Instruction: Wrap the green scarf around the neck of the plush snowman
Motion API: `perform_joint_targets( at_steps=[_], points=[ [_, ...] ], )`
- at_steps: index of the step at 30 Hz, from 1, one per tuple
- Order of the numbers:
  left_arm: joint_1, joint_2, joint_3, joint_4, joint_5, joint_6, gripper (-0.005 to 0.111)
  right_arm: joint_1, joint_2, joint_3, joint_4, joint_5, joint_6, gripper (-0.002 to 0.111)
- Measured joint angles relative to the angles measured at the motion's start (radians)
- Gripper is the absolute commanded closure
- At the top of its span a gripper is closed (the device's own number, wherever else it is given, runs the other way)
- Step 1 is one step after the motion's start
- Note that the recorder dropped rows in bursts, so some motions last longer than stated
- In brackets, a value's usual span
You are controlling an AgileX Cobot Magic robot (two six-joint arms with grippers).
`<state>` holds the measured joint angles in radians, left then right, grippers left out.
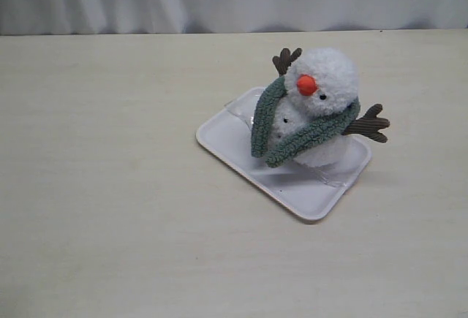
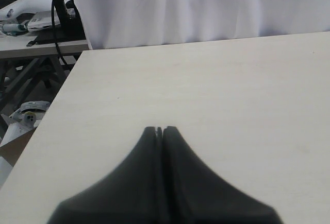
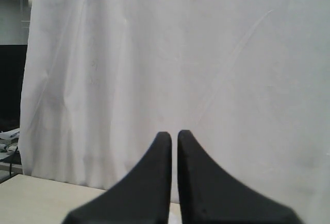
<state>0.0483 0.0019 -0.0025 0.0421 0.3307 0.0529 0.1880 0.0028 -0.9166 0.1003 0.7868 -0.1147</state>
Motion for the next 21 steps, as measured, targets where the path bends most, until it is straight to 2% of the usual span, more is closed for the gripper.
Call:
perform_joint_targets(
  at_steps=[18,21],
  points=[
    [0.0,0.0,0.0,0.0,0.0,0.0,0.107,0.0,-0.001,0.0,-0.008,-0.001,0.0,0.104],
    [0.0,0.0,0.0,0.0,0.0,0.0,0.107,0.0,-0.001,0.0,0.0,-0.09,0.0,0.104]
  ],
)
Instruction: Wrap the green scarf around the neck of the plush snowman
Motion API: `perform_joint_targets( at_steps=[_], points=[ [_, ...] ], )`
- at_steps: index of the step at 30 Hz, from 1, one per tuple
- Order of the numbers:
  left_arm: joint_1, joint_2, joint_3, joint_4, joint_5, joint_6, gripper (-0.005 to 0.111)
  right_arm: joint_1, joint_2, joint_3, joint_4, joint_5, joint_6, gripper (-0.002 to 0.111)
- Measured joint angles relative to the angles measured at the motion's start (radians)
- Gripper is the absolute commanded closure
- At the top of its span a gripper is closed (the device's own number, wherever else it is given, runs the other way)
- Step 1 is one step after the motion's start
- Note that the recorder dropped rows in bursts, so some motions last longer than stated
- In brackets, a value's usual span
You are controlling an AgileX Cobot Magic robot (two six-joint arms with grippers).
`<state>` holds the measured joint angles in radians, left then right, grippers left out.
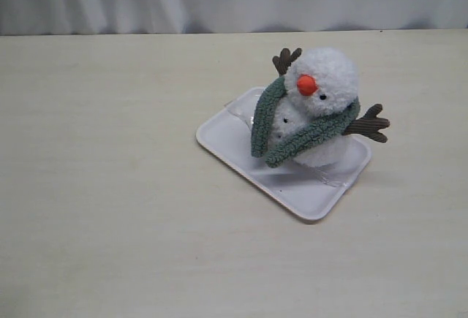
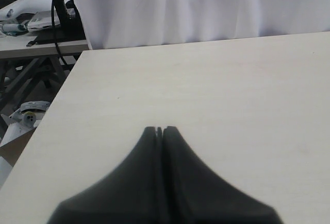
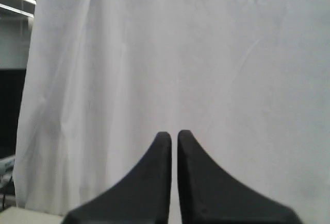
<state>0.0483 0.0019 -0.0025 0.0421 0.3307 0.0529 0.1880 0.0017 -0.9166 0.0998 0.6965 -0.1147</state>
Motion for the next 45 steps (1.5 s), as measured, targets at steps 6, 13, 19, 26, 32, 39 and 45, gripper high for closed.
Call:
perform_joint_targets(
  at_steps=[6,13,19,26,32,39,45],
  points=[
    [0.0,0.0,0.0,0.0,0.0,0.0,0.107,0.0,0.0,0.0,0.018,-0.45,0.0,0.104],
    [0.0,0.0,0.0,0.0,0.0,0.0,0.107,-0.065,0.0,0.034,-0.122,-0.696,0.0,0.104],
    [0.0,0.0,0.0,0.0,0.0,0.0,0.107,-0.136,0.0,0.161,-0.171,-0.733,0.0,0.104],
    [0.0,0.0,0.0,0.0,0.0,0.0,0.107,-0.139,0.002,0.354,-0.172,-0.733,0.0,0.104],
    [0.0,0.0,0.0,0.0,0.0,0.0,0.107,-0.139,0.004,0.525,-0.176,-0.731,0.0,0.104],
    [0.0,0.0,0.0,0.0,0.0,0.0,0.107,-0.139,0.002,0.673,-0.176,-0.724,0.0,0.104],
    [0.0,0.0,0.0,0.0,0.0,0.0,0.107,-0.139,0.002,0.773,-0.176,-0.722,0.0,0.104]
  ],
)
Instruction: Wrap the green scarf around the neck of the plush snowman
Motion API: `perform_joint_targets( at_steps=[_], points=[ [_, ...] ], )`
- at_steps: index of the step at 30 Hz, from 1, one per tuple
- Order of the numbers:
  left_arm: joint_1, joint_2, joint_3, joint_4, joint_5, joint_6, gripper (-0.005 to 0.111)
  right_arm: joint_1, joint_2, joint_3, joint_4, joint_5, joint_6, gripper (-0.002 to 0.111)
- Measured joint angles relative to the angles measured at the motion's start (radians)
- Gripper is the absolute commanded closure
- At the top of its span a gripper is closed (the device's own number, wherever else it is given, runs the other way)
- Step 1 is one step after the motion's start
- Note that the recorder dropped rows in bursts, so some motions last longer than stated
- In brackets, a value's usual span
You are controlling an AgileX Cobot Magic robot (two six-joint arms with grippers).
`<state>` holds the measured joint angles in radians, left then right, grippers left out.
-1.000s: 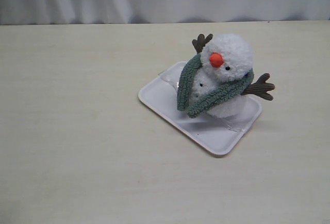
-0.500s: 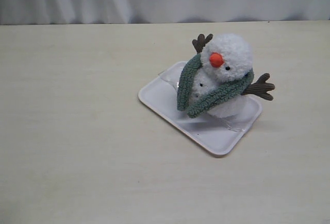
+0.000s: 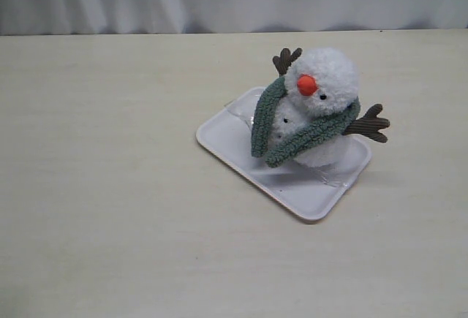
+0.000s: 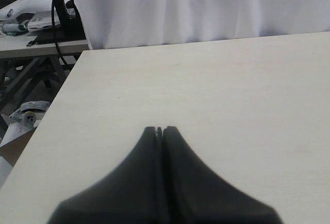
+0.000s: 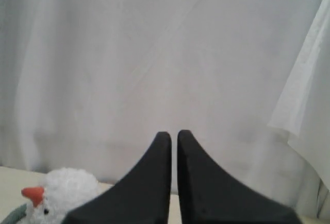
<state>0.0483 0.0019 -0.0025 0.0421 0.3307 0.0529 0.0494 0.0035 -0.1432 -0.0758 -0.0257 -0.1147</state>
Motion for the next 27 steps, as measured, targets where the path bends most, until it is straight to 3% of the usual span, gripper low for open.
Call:
perform_joint_targets(
  at_steps=[9,27],
  points=[
    [0.0,0.0,0.0,0.0,0.0,0.0,0.107,0.0,0.0,0.136,-0.008,0.007,0.0,0.104],
    [0.0,0.0,0.0,0.0,0.0,0.0,0.107,0.0,0.002,0.141,-0.008,0.068,0.0,0.104]
  ],
)
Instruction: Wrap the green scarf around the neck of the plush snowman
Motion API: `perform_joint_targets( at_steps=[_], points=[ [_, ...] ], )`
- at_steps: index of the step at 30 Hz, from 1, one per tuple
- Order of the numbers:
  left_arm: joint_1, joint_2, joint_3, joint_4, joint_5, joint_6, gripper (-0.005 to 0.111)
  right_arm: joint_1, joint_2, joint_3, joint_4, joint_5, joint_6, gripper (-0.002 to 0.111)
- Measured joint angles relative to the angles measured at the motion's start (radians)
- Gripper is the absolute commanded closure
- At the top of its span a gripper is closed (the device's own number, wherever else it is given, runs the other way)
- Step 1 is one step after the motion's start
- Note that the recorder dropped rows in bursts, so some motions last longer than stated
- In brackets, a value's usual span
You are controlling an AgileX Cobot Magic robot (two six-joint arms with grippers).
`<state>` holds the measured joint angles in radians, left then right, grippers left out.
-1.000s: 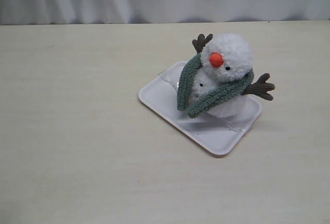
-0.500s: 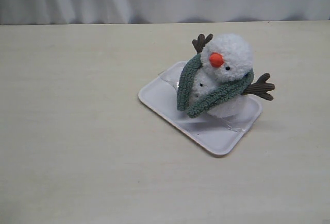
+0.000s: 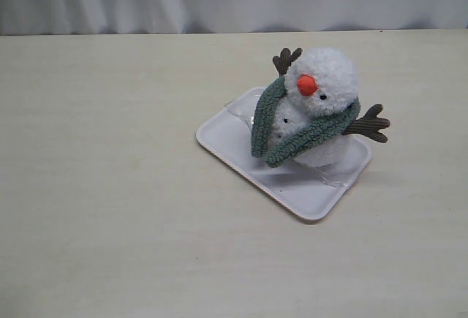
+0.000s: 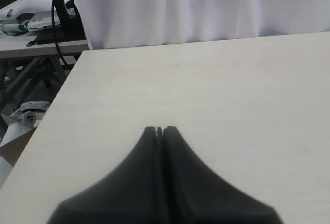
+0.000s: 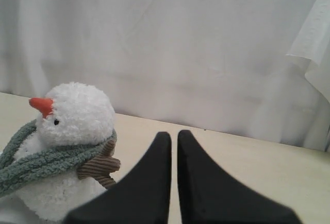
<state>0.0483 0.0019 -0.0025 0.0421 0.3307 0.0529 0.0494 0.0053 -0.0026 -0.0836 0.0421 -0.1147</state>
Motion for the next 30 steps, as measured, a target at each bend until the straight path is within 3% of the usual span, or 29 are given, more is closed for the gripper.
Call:
perform_joint_targets(
  at_steps=[9,20,30],
  points=[
    [0.0,0.0,0.0,0.0,0.0,0.0,0.107,0.0,0.0,0.0,0.0,0.009,0.0,0.104],
    [0.0,0.0,0.0,0.0,0.0,0.0,0.107,0.0,0.0,0.0,0.0,0.272,0.0,0.104],
    [0.0,0.0,0.0,0.0,0.0,0.0,0.107,0.0,0.0,0.0,0.0,0.296,0.0,0.104]
  ],
)
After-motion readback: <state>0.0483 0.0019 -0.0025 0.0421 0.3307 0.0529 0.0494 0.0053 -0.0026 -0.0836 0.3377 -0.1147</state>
